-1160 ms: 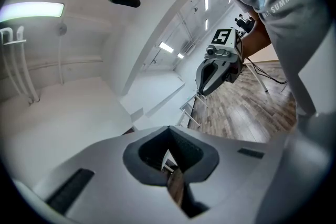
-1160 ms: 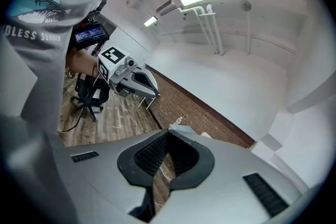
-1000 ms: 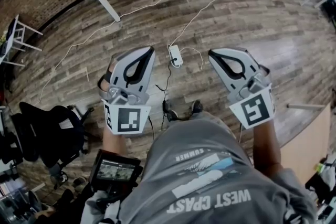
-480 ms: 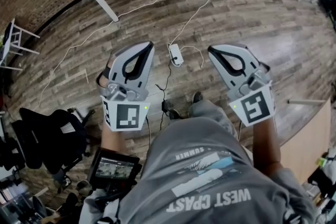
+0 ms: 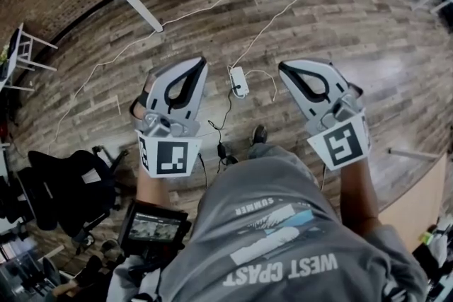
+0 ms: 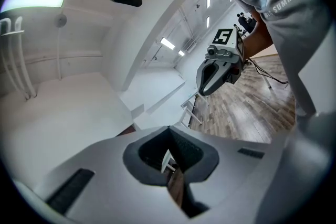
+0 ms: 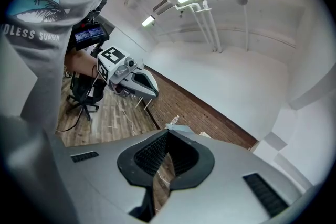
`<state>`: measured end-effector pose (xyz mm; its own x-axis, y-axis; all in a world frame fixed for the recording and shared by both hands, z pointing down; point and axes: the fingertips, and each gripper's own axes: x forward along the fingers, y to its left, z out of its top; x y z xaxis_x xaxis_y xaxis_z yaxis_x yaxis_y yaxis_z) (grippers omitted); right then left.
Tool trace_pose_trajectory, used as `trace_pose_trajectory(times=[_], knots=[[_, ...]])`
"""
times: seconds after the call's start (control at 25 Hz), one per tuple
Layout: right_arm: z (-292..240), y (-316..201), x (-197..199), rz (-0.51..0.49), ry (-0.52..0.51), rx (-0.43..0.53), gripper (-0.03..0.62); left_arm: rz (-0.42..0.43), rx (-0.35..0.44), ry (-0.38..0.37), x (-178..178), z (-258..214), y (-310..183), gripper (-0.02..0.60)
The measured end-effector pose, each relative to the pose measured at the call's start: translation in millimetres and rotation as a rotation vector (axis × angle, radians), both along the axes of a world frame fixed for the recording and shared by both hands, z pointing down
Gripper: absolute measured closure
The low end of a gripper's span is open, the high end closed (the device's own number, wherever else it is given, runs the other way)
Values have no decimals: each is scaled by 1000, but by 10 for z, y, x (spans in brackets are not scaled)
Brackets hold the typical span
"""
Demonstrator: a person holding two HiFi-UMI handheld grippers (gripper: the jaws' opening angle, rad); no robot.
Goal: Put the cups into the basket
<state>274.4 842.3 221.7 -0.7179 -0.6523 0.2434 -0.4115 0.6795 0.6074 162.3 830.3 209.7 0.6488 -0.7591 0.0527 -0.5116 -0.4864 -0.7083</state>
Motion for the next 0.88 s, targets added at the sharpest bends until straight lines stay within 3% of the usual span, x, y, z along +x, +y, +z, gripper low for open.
trace_pose_trajectory(times=[0.48,0.88], knots=[[69,-712,275,-89,-7,-13,581,-72,-14,-12,339,67,-654,580],[119,-1268,74,-52,-18,-37,582,-37,-31,-19,137,129,-1248,580]])
